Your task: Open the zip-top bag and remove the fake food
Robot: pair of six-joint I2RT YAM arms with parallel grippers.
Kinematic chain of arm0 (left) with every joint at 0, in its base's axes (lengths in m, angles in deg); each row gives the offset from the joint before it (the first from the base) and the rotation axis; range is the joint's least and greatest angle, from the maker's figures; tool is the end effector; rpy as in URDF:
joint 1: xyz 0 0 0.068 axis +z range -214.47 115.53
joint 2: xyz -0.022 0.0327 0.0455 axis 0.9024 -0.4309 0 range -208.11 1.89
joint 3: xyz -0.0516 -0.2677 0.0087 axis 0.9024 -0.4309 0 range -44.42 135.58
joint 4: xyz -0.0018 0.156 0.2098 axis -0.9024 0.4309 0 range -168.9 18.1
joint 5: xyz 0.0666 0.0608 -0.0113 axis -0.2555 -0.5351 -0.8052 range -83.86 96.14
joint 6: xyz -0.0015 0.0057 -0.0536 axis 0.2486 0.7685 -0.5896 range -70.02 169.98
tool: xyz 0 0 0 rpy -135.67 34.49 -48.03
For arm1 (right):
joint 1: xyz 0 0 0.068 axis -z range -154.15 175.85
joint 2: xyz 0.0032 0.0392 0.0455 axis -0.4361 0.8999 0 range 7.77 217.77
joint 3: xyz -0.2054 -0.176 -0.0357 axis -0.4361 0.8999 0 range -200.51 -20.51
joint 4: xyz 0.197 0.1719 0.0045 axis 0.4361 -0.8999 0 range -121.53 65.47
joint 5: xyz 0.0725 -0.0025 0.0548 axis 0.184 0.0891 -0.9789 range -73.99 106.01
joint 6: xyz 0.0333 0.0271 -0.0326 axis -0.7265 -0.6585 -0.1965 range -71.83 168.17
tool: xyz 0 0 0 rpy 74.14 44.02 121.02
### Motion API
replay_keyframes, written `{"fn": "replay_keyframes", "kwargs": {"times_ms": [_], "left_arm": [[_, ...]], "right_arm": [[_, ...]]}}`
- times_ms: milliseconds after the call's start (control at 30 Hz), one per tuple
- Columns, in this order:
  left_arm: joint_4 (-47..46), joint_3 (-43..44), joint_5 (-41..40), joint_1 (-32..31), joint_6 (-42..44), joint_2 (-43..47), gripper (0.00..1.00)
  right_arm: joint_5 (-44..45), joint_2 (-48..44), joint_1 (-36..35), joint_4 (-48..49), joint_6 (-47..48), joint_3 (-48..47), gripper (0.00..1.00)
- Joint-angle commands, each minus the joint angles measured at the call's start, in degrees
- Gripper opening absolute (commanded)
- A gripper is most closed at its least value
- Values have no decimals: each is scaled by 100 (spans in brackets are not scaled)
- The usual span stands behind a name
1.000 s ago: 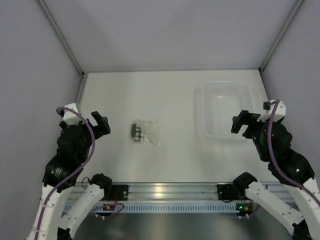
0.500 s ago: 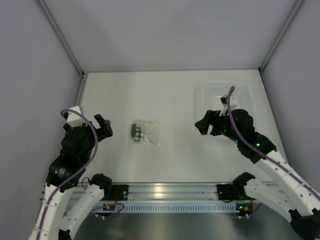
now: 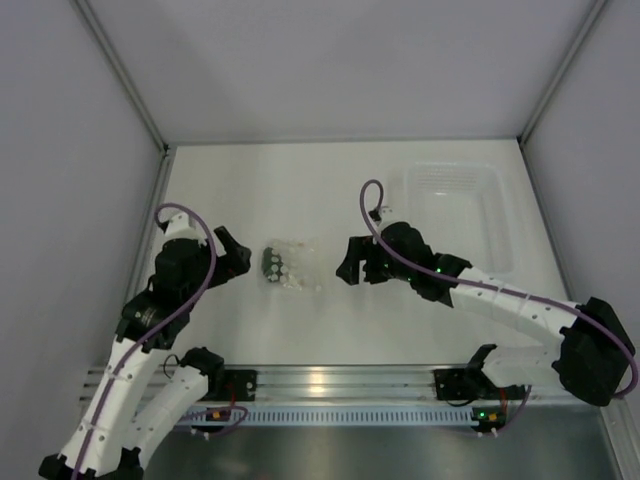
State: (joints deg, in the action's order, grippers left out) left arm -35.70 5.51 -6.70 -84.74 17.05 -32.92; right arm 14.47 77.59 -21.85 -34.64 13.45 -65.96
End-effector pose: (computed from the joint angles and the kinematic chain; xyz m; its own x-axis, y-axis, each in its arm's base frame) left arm 0.1154 -0.0341 0.3348 -0.4543 -0.3973 -0.7973 -0.1108 0.9133 -0.3919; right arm 0.1791 0.1984 0.2529 -0.7426 0.0296 -0.6690 -0.4031 0.7780 0.4820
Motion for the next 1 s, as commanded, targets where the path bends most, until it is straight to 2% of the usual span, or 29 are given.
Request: {"fn": "replay_keyframes", "kwargs": {"times_ms": [0, 100, 167, 200, 233, 333, 433, 567, 733, 833, 867, 967], "left_arm": [[-277, -308, 852, -12, -1039, -516, 99], [-338, -737, 1248, -12, -1829, -781, 98], [-556, -1063, 1432, -12, -2672, -660, 99], [-671, -1465, 1425, -21, -2980, -485, 99], [-829, -1721, 1390, -38, -3635, -100, 99], [-1594, -2598, 1074, -222, -4648, 438, 99], [-1999, -2979, 679, -547, -5178, 476, 99], [-2561, -2964, 125, -1171, -5364, -488, 98], [-2729, -2603, -701, -2120, -5618, -1458, 99], [-3255, -2891, -1052, -2446, -6030, -1704, 98], [-3822, -3049, -1141, -2577, -6111, -1740, 99], [-4475, -3358, -1501, -2788, -6340, -1994, 98]], "right_arm": [[557, -30, -55, 511, -228, -131, 81], [1004, -248, -55, 247, -333, -52, 83], [1208, -433, -55, 220, -404, 132, 84], [1304, -600, -46, 220, -413, 194, 84], [1314, -671, -46, 185, -413, 282, 85], [1323, -855, -20, 88, -395, 335, 85], [1297, -997, -2, -35, -334, 327, 85], [1314, -1295, 7, -211, -334, 370, 86], [1358, -1735, 7, -342, -378, 537, 86], [1349, -1937, 7, -413, -404, 607, 86], [1358, -1972, 15, -430, -404, 616, 86], [1349, -2078, 7, -553, -378, 590, 86]]}}
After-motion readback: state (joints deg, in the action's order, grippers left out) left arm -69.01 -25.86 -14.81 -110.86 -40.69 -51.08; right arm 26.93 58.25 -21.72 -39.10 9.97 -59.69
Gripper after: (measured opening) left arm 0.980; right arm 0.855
